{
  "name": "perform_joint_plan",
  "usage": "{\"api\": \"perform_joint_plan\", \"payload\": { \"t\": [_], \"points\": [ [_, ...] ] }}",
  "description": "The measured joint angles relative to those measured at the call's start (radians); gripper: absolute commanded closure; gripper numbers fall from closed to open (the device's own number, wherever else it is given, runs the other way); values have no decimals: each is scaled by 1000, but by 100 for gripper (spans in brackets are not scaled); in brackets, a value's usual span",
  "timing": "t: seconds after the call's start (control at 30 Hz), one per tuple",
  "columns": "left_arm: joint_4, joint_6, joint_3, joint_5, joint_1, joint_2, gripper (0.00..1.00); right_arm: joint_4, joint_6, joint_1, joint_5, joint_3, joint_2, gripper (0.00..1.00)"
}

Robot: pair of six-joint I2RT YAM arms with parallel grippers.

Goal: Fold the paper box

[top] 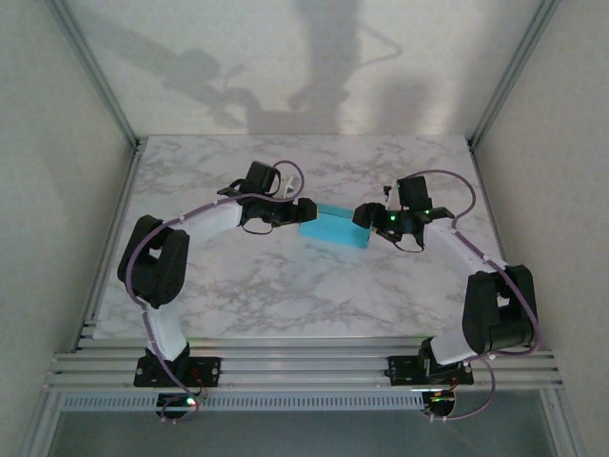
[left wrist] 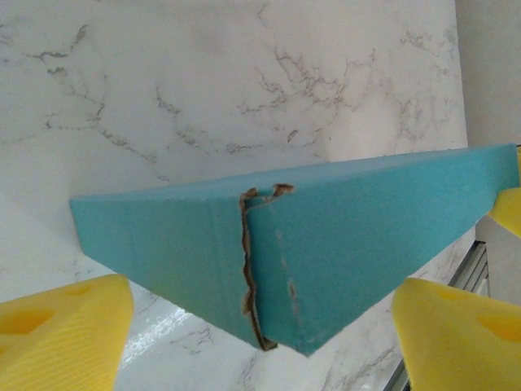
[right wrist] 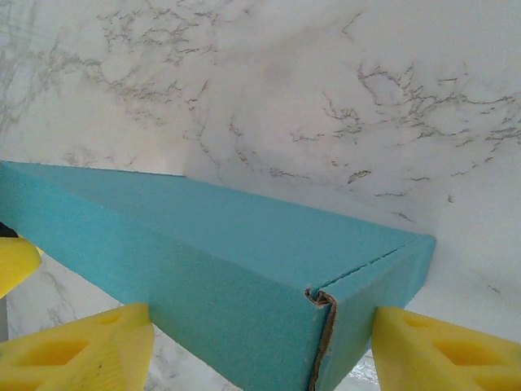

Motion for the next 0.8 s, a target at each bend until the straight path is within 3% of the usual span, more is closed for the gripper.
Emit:
{"api": "perform_joint_plan", "payload": {
  "t": [0.47, 0.8],
  "points": [
    [-7, 26, 0, 0, 47, -58, 12, -33, -161, 1, 33, -3, -89, 18],
    [-7, 40, 3, -4, 63, -52, 12, -124, -316, 40, 79, -48, -285, 27]
  ]
}}
